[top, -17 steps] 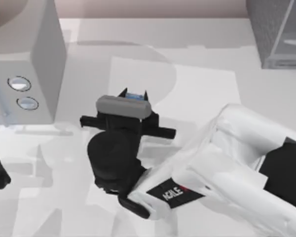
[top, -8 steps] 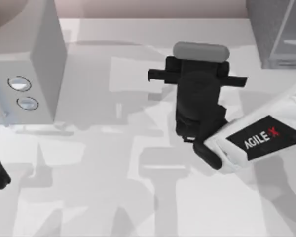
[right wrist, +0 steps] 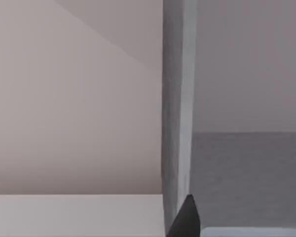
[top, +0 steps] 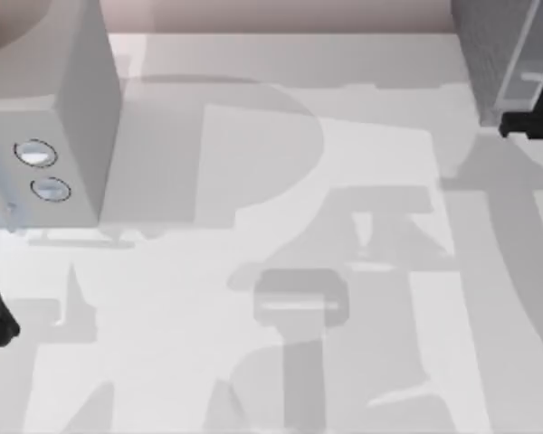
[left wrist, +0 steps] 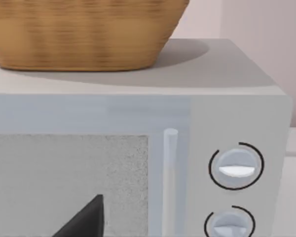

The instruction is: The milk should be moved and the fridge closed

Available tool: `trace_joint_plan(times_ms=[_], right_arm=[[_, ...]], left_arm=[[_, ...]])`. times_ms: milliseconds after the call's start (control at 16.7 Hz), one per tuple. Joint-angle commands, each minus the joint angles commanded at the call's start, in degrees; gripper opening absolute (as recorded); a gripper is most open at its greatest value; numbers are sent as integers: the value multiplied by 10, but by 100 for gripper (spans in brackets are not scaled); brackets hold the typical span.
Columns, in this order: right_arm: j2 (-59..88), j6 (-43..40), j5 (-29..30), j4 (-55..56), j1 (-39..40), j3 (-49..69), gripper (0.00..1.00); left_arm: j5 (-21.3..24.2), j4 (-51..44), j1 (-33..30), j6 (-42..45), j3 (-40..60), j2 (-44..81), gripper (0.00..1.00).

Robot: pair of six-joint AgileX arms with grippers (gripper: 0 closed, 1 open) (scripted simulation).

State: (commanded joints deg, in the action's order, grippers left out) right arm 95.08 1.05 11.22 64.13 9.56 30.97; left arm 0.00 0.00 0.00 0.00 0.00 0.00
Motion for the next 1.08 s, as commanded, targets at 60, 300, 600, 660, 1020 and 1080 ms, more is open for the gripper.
trace_joint_plan(times_ms=[60,300,600,660,1020,1080], right_arm=[[-29,0,-30,-1,-29,-28,0],[-88,-1,-89,-3,-87,-86,0],[-85,-1,-89,-3,-86,-83,0],[-78,-1,-91,-3,-88,-76,0],[84,-2,-136,-14,-132,88,0],[123,-3,-147,-19,-142,132,0]], left_arm=[[0,0,0,0,0,0,100],[0,0,0,0,0,0,100],[0,0,0,0,0,0,100],[0,0,0,0,0,0,100],[0,0,0,0,0,0,100],[0,0,0,0,0,0,100]])
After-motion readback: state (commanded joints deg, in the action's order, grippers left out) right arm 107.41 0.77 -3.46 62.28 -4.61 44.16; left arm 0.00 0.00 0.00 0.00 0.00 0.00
